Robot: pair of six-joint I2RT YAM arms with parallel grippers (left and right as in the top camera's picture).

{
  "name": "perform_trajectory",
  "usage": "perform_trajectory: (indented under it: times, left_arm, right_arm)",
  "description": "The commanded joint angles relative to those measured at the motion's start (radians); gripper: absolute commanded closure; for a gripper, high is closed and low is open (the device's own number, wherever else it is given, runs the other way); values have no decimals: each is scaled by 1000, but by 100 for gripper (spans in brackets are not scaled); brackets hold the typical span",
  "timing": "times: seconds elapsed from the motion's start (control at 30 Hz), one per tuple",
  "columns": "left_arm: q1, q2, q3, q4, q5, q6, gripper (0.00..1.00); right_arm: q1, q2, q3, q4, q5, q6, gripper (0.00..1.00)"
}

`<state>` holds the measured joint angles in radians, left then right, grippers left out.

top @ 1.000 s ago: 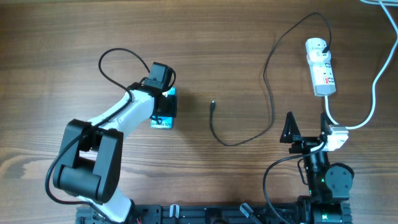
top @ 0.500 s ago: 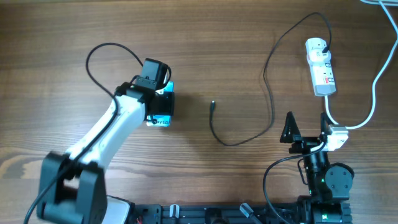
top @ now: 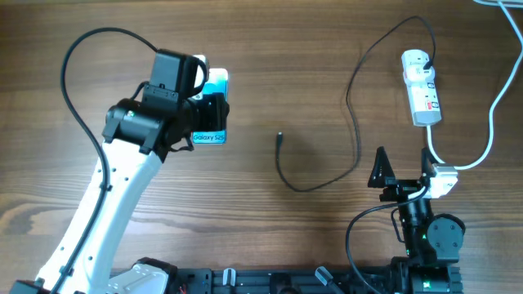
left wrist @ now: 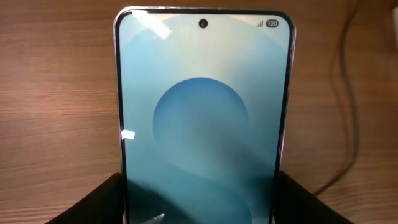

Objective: Plug charger to phone and switch on socket
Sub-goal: 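Rotate the held phone upright, bottom edge toward the cable end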

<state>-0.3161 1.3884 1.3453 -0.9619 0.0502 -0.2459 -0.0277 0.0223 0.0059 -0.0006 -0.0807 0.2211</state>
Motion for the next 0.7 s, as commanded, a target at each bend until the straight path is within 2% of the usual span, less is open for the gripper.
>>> perform_trajectory:
  times: [0.0,0.23,0.37,0.57,0.67]
  left_arm:
    - [-2,-22,69,5,125,-120,59]
    - [-2,-21,69,-10,344,-399,60]
    - [-2,-21,69,-32,564,-448,64]
    - [-2,3,68,-72,577,-452,65]
    - [-2,69,68,-84,578,-519,64]
  right_arm:
    - [-2,-3,-1,2,13,-11,0]
    - [-2,-3,-1,2,13,-11,0]
    - [-2,-3,-1,2,13,-11,0]
    - [-2,-3,-1,2,13,-11,0]
    - [-2,-3,-1,2,13,-11,0]
